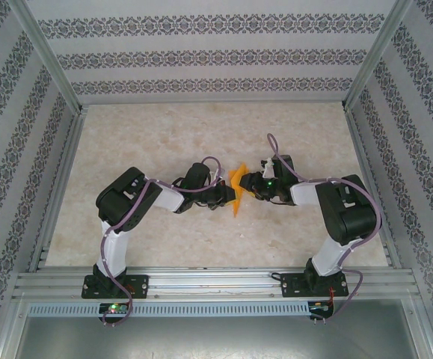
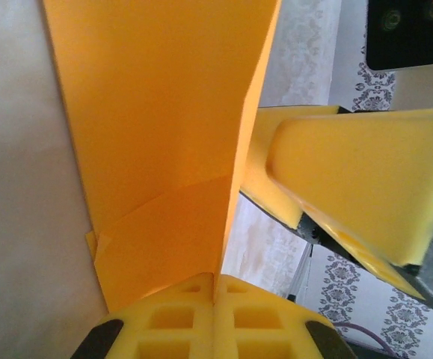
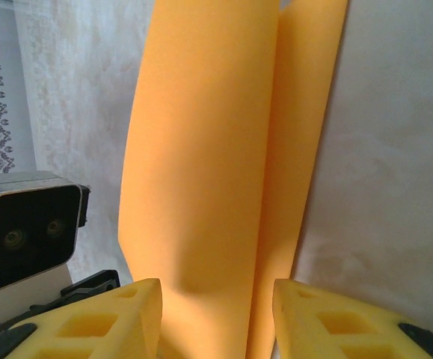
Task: Fold a paper plane with a square sheet of paper (fold left side to right side)
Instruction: Fold the wing for the fifth time at the center of the table.
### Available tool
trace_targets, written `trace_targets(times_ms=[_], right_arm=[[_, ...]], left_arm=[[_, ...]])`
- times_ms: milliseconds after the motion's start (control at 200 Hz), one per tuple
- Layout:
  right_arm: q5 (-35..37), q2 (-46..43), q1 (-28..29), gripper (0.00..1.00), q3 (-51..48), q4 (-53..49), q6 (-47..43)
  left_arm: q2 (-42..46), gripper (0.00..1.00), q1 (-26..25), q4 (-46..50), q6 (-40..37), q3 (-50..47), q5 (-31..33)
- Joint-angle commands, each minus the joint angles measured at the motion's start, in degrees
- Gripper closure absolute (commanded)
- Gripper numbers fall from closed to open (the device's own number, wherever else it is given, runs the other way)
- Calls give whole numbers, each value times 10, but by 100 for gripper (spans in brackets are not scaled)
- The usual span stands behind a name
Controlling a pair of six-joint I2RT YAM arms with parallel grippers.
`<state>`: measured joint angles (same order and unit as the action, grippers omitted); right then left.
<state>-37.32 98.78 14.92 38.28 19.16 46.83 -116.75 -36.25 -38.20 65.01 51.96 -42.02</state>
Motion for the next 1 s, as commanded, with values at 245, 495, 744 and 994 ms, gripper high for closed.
trace_targets(times_ms=[245, 495, 744, 994], right_arm=[[1, 21, 9, 56, 22, 15, 5], [0, 31, 11, 56, 30, 13, 7], [17, 43, 19, 58, 45, -26, 6], [58, 53, 29, 62, 69, -116, -13]], left_arm=[[-13, 100, 7, -42, 15, -9, -10], [-15, 100, 7, -41, 16, -8, -11], [-16, 100, 8, -46, 19, -8, -8], [-8, 93, 8, -46, 12, -17, 3]])
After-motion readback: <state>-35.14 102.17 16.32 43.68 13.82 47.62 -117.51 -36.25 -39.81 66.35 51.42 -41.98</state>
